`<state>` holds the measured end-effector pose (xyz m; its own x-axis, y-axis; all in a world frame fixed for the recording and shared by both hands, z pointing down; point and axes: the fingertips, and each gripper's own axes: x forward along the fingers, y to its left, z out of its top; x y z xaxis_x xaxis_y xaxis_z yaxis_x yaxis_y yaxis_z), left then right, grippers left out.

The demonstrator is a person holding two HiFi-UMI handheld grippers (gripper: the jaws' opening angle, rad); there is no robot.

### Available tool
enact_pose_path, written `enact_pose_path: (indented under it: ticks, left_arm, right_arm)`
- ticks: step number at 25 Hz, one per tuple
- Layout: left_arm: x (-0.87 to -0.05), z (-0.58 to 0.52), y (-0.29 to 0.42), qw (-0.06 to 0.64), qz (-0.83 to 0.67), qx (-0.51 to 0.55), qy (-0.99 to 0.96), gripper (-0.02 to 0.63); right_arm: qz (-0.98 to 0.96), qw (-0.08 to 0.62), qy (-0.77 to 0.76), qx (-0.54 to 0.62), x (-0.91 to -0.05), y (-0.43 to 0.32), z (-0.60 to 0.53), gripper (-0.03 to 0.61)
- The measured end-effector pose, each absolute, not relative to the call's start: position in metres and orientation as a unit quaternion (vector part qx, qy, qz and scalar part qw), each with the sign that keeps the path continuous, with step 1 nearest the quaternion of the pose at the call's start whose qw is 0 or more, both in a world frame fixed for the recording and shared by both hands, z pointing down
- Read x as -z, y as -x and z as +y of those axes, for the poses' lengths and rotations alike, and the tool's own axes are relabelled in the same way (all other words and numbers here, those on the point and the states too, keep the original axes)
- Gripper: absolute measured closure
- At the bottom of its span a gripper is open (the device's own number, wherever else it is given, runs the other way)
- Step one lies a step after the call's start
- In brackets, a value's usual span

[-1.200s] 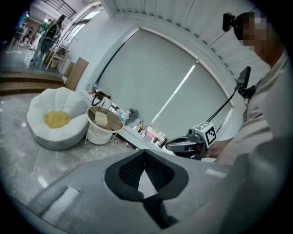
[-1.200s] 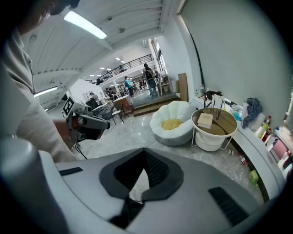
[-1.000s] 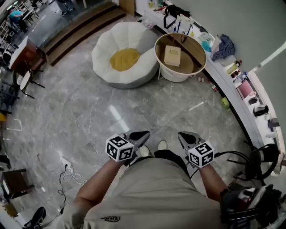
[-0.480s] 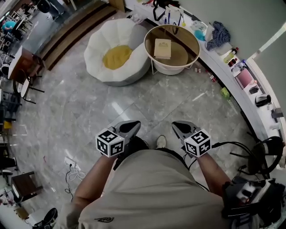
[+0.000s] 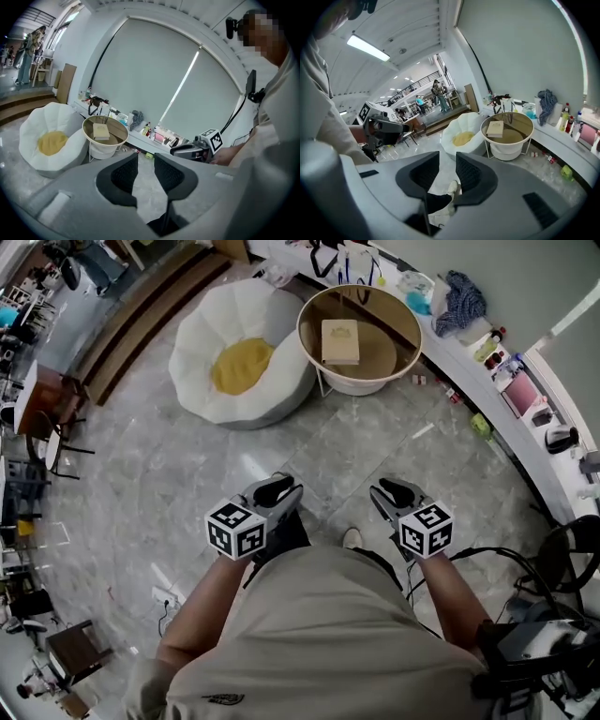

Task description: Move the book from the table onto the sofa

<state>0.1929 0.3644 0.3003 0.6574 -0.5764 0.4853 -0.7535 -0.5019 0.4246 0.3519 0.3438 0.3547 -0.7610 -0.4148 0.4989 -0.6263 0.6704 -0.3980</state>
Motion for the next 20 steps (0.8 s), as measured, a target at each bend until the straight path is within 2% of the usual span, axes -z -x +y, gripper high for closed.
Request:
enact_pose_path:
  ticks: [14, 20]
  left_arm:
    - [-0.318, 0.186, -0.041, 0.329, -0.280, -0.162, -0.887, 0.501]
    - [-0.347, 0.122, -0.020, 0.357, -0.277, -0.162, -0.877, 0.500]
  right_arm:
    - [-0.815, 0.182, -0.439, -0.332, -0.373, -0.235, 0.185, 0.457]
    - [-0.796, 0.186, -0.448, -0.361, -0.394, -0.218, 0.132, 0.457]
